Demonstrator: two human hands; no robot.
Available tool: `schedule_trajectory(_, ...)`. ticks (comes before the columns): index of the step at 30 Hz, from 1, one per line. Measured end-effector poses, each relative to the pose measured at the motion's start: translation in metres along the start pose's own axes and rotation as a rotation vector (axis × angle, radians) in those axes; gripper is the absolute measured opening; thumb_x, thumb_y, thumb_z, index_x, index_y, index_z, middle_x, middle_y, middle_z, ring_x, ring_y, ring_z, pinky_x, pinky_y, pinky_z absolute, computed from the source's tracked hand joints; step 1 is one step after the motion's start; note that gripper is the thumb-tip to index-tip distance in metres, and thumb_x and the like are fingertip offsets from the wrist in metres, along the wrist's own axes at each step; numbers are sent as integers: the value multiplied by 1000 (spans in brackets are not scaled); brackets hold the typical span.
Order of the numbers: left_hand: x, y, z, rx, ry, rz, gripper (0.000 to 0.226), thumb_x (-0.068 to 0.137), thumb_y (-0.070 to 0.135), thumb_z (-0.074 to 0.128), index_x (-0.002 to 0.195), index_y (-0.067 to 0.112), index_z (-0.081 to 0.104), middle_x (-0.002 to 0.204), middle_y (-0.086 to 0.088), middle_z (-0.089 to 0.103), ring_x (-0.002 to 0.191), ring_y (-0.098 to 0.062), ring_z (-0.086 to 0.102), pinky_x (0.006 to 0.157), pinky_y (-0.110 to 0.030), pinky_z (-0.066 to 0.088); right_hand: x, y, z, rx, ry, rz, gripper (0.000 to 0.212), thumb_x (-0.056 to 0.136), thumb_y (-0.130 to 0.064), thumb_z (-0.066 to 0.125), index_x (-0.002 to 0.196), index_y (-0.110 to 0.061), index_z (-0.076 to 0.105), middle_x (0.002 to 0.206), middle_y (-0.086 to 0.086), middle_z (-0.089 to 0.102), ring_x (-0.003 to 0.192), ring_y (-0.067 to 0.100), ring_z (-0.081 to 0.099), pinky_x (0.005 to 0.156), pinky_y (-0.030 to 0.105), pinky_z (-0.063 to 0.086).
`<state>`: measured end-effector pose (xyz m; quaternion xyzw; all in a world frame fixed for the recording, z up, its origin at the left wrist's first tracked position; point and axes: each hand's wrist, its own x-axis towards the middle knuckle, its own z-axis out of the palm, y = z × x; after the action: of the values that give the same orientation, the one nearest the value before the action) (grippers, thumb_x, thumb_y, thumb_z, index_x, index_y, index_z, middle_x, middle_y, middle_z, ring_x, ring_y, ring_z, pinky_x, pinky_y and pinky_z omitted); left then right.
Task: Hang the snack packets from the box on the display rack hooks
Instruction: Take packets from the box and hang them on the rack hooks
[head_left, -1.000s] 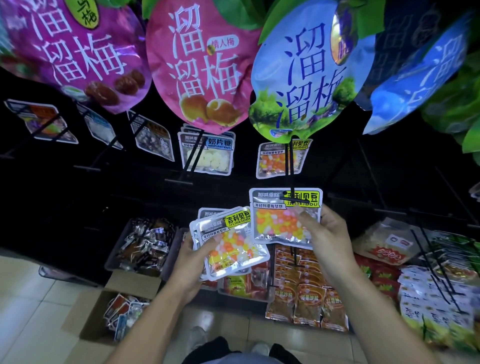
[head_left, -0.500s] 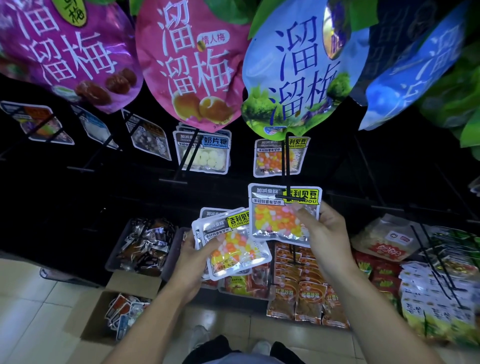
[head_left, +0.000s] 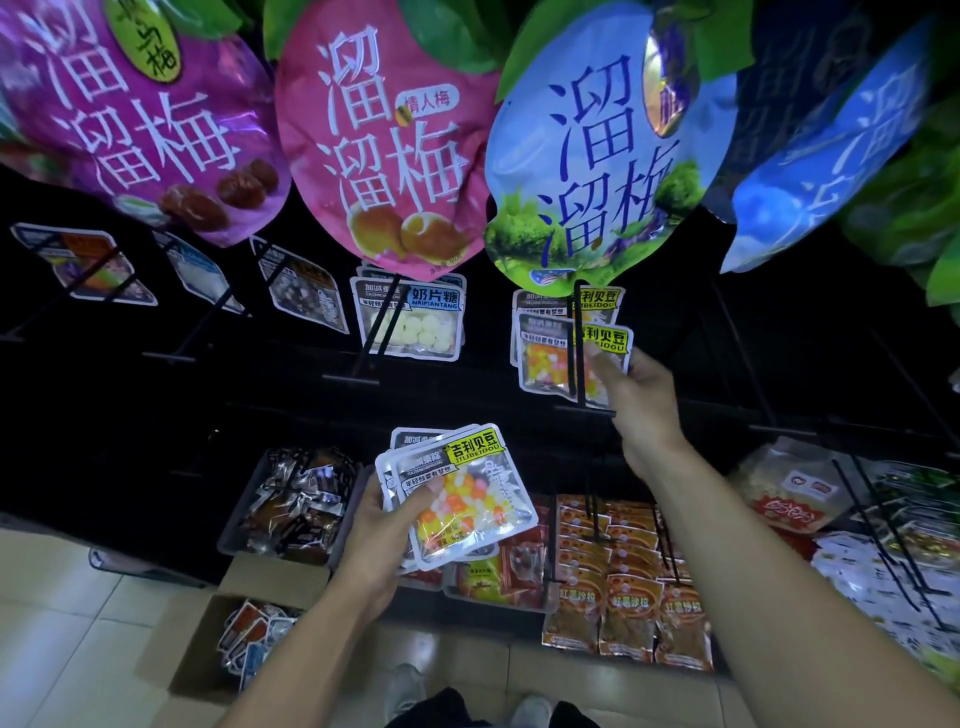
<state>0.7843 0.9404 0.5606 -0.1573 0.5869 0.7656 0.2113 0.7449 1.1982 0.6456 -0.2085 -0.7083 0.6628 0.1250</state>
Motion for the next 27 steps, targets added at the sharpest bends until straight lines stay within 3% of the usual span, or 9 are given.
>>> schedule_trajectory(2,-1,4,-5,-3,12,18,53,76,25,80,126,21,63,112,-12,78,100,-35,76,91,-54,60,13,0,3,4,9,6,13,98,-29,67,107,-24,75,109,-7,77,108,5,69,100,29,49)
schedule_trajectory(5,-2,9,-9,-7,13,38,57,73,26,80,127,21,61,112,-11,78,98,-33,77,90,-51,60,28,2,5,-15,69,-1,3,97,-29,70,97,-27,73,95,-17,73,86,-16,64,81,13,44)
schedule_trajectory(9,-3,14,-1,-12,-24,56,51,76,25,79,124,24,62,113,-9,78,101,-32,76,89,-49,60,19,13,1,9,281,28,38,87,-34,80,117,-16,66,112,-5,68,103,5,65,91,22,49)
schedule_trajectory(11,-4,16,7,-19,-43,62,47,77,25,78,122,26,62,112,-8,79,100,-31,77,82,-44,62,-3,18,-1,14,341,48,40,86,-33,81,115,-14,63,106,-3,66,99,11,63,84,18,48)
schedule_trajectory(14,-5,19,20,-14,-78,72,50,78,23,78,125,25,62,115,-8,78,103,-31,76,83,-44,62,-44,20,1,-129,36,172,33,85,-42,79,97,-14,68,87,0,71,73,10,65,68,23,50)
schedule_trajectory(17,-5,19,32,4,-133,76,59,75,26,80,131,24,60,118,-8,77,105,-32,75,92,-49,59,-70,16,5,-197,-257,229,34,80,-46,81,97,-18,72,91,-3,78,81,9,74,72,22,53)
schedule_trajectory(21,-5,18,42,17,-159,66,69,67,34,83,132,28,58,117,-4,78,106,-27,75,96,-46,58,-77,10,1,-102,-232,206,23,84,-27,82,101,-14,73,93,-1,80,89,15,77,87,36,60)
schedule_trajectory(25,-3,19,45,28,-161,62,62,68,42,77,126,31,60,117,-2,78,106,-20,76,91,-41,59,-76,8,-7,-137,-232,227,23,91,-24,76,113,-22,73,99,-10,80,92,3,75,85,29,58)
schedule_trajectory(27,-1,19,44,35,-160,59,59,72,42,76,128,30,59,120,-2,76,110,-20,74,91,-41,58,-77,7,-12,-122,-190,200,16,93,-21,74,109,-24,73,97,-10,80,90,3,75,82,27,55)
